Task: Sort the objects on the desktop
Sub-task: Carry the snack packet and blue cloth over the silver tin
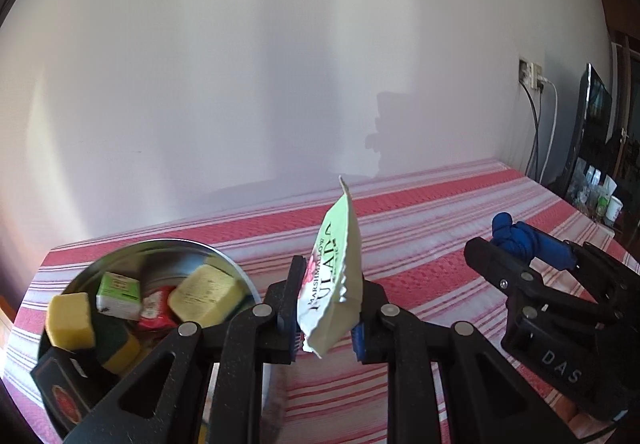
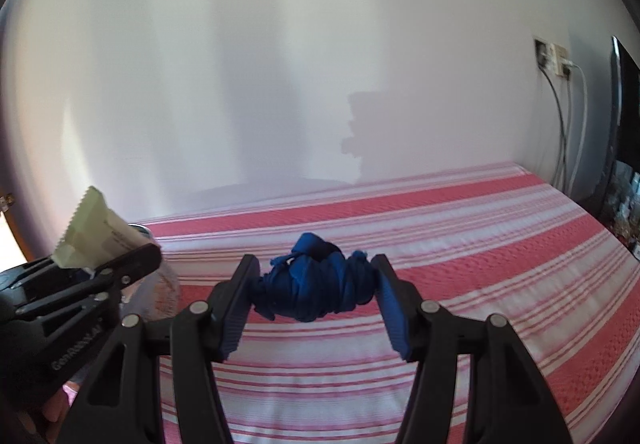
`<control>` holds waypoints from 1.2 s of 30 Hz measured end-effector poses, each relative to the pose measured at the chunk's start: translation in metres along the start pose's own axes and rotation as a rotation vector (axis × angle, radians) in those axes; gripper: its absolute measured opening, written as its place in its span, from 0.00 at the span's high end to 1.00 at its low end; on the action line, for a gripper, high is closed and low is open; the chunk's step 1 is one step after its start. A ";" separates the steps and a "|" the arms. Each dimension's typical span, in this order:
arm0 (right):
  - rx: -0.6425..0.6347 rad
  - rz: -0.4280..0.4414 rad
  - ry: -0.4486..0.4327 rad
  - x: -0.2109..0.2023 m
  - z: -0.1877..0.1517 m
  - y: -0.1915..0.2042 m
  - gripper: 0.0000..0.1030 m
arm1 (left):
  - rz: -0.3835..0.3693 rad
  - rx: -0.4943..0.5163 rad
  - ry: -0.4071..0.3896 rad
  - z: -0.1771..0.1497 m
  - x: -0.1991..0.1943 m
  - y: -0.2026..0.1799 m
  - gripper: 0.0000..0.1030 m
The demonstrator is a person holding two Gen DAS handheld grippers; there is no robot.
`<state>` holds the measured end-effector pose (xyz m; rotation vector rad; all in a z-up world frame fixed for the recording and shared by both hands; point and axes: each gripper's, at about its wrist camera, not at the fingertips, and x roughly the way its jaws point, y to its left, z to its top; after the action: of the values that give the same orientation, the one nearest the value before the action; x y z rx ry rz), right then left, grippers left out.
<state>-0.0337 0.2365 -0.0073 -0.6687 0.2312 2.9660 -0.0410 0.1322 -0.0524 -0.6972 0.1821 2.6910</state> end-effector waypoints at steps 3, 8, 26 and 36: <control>-0.029 0.024 -0.017 -0.001 0.007 0.021 0.43 | 0.021 -0.026 -0.012 0.002 -0.006 0.018 0.80; -0.061 0.074 -0.033 0.001 0.015 0.048 0.43 | 0.077 -0.060 -0.033 0.004 -0.012 0.048 0.80; -0.135 0.309 -0.039 0.031 0.040 0.146 0.43 | 0.305 -0.217 -0.023 -0.007 -0.026 0.160 0.79; -0.113 0.350 0.036 0.058 0.052 0.181 0.43 | 0.399 -0.318 0.058 -0.014 -0.015 0.198 0.79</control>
<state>-0.1295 0.0702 0.0371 -0.7659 0.2031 3.3243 -0.0950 -0.0592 -0.0503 -0.9158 -0.1087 3.1227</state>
